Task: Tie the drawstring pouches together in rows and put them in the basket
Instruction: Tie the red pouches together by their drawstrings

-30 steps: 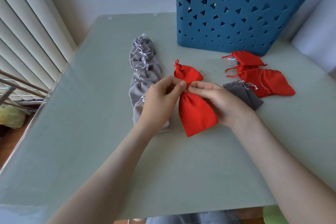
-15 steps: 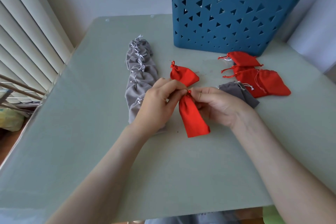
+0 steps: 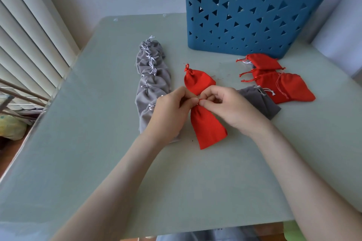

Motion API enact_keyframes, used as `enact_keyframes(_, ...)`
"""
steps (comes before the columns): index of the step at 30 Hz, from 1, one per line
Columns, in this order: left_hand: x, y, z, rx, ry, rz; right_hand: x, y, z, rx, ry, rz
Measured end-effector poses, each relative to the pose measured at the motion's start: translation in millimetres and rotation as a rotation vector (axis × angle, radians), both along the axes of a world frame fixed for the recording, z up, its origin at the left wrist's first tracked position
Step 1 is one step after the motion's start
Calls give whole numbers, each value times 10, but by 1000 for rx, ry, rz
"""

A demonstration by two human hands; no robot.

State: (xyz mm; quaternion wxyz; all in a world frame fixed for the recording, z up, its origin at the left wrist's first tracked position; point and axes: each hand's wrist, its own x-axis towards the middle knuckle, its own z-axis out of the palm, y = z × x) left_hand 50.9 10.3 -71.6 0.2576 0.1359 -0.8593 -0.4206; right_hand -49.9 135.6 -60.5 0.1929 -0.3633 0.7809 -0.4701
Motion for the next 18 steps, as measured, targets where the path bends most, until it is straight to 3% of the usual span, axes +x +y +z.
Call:
enact_keyframes(2, -2, -9, -4, -58, -57, 7, 14, 3, -17, 78, 192, -35)
enact_keyframes(5, -8, -35, -1, -170, -71, -4, 42, -7, -33, 34, 221, -49)
enact_keyframes(9, -22, -17, 0, -295, -13, 5, 38, -20, -49, -53, 66, -58)
enact_keyframes(18, -61, 5, -84, -327, 114, 64, 35, -32, 38, -285, -298, -51)
